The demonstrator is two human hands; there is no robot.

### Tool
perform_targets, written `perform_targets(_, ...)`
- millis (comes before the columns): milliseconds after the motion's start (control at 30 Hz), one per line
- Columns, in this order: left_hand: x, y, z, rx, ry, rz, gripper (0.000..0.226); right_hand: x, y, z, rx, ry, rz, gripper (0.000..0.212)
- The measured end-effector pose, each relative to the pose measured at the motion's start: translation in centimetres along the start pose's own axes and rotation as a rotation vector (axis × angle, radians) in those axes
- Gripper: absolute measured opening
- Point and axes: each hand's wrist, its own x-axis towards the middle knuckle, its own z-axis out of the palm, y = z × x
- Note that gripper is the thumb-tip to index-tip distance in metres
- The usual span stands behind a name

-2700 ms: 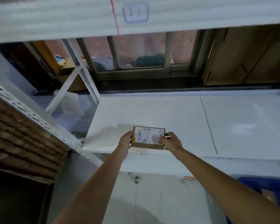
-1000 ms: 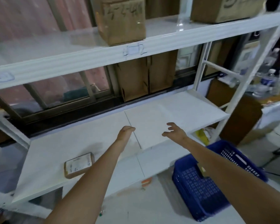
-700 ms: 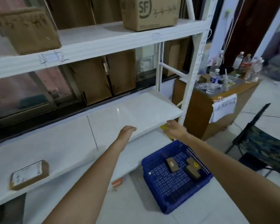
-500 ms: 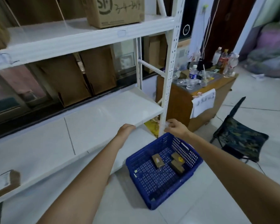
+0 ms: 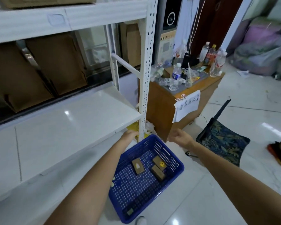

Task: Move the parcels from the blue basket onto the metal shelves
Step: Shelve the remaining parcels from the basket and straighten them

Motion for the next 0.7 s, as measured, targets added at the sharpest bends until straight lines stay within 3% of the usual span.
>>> perform_targets(100,3.4,1.2,1.5,0.027,-0.01,-0.035,0.031,3.3,0.3,-1.2,-0.045,-0.043,-0.017,0.06)
perform_targets(200,5.7,2.2,2.7,0.032,-0.017,-0.081,0.04,6.6,1.1,-1.8,-0.07,-0.094,-0.032,0.06)
perform_targets(300,7.4,2.7,3.8,0.009,-0.005,-0.123,0.035,9.9,1.9,-2.1,-0.118,-0.167,-0.05,0.055)
perform_targets(433,9.2,2.0,5.7,-0.057,0.099,-0.209,0.011,13.7,3.2,-2.4,-0.135,-0.321,-0.092,0.046)
perform_targets(533,10.0,-0.1,7.7,-0.087,0.156,-0.287,0.013,15.5,4.9,-2.2,-0.108,-0.418,-0.069,0.044)
perform_targets(633,11.0,-3.1,10.8,-0.143,0.191,-0.386,0.038,16.8,7.9,-1.6,-0.081,-0.425,-0.051,0.043)
perform_targets(700,11.7,-5.5,12.8,-0.172,0.189,-0.439,0.028,17.8,10.5,-0.9,-0.089,-0.431,-0.03,0.042)
